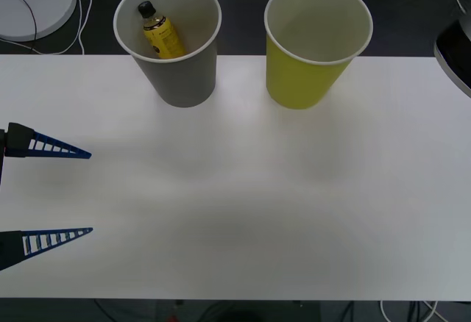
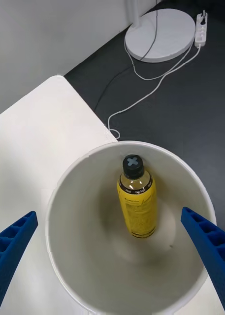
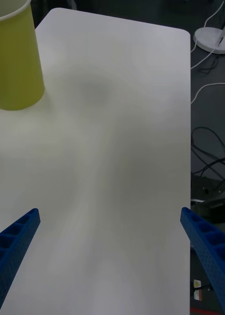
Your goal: Put the can into the green bin and the plastic bottle into the gray bin
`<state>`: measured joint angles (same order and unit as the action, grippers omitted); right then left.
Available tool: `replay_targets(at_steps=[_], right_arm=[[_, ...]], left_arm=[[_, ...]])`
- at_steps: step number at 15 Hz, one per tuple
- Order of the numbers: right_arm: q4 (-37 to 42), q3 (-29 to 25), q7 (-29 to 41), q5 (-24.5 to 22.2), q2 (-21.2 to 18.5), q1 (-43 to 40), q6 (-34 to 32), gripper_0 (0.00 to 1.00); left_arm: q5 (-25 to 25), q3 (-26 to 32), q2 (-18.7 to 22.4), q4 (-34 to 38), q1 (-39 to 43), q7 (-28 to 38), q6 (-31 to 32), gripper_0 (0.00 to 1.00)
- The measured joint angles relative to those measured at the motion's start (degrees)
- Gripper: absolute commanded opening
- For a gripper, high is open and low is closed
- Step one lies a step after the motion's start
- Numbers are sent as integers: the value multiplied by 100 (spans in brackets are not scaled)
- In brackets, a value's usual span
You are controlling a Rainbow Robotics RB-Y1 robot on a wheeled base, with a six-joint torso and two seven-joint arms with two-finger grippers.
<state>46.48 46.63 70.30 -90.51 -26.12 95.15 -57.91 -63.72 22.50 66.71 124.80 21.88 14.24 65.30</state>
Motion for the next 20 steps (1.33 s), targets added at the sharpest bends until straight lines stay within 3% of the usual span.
replay_targets(at_steps=[15,18,20], right_arm=[[3558,-1212,-781,216,-1916,-2350,-8,100],[4164,-1500,-1047,439,-2295,-2857,-9,100],[4390,-1664,-1595,840,-2548,-3229,-9,100]], left_arm=[[0,0,0,0,0,0,0,100],[0,0,0,0,0,0,0,100],[0,0,0,0,0,0,0,100]])
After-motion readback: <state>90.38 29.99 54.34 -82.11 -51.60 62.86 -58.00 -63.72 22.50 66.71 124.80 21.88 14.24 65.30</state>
